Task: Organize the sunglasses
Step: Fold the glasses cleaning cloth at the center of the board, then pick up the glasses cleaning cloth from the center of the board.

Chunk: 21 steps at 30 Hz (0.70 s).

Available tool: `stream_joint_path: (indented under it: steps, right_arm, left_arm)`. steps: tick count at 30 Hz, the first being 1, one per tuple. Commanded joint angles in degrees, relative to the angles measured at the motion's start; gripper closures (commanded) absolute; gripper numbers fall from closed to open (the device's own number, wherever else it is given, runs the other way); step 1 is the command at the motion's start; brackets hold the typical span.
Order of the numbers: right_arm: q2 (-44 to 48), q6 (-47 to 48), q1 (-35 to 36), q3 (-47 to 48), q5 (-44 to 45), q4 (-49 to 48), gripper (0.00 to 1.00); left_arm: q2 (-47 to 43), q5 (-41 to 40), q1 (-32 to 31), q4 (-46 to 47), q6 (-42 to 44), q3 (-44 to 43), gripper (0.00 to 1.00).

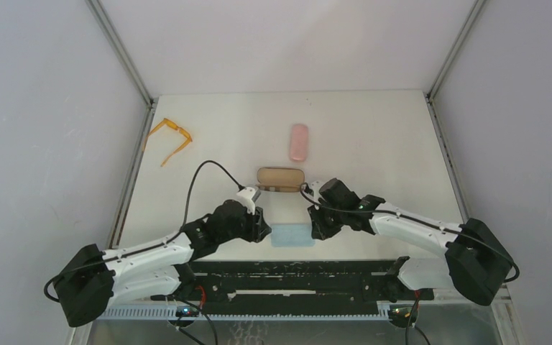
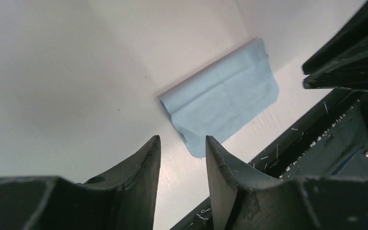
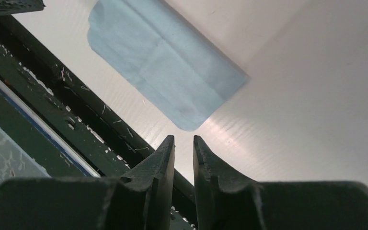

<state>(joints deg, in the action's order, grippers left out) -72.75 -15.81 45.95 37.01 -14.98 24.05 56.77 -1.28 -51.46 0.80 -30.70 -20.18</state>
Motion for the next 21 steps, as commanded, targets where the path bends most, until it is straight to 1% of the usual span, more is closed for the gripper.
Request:
stream_joint_path:
  steps: [1, 3, 6, 8, 10, 14, 18, 21]
  right_arm:
    - [3.12, -4.41, 0.02, 0.08, 7.85, -0.51, 0.77]
    - [2.47, -6.43, -0.65, 0.09, 10.47, -2.40, 0.74]
    - [-0.31, -8.58, -1.84, 0.56, 11.81, -5.33, 0.69]
    - [-2.19, -9.84, -2.68, 0.69, 11.48, -7.57, 0.66]
    - [-3.68, -10.82, -3.24, 0.82, 10.18, -9.72, 0.60]
    - [-5.75, -12.45, -3.83, 0.96, 8.05, -12.55, 0.53]
    - [-8.28, -12.95, -3.94, 1.45, 6.70, -12.93, 0.52]
    - [-9.40, -13.13, -4.03, 1.90, 5.63, -12.48, 0.55]
  left_arm:
    - [1.75, -2.33, 1.55, 0.39, -2.86, -2.01, 0.55]
    - [3.32, -2.12, 2.07, 1.16, -2.70, -3.11, 0.52]
    - [6.74, -1.98, 2.79, 1.70, -2.38, -4.94, 0.52]
    - [9.13, -2.08, 3.15, 1.94, -2.28, -6.13, 0.51]
    - [11.14, -1.70, 3.36, 2.83, -2.57, -6.76, 0.52]
    - [13.64, -2.01, 3.45, 4.28, -3.58, -7.45, 0.49]
    - [14.44, -2.08, 3.74, 5.87, -4.48, -7.54, 0.45]
    - [16.03, -1.31, 3.83, 5.43, -3.92, -8.75, 0.44]
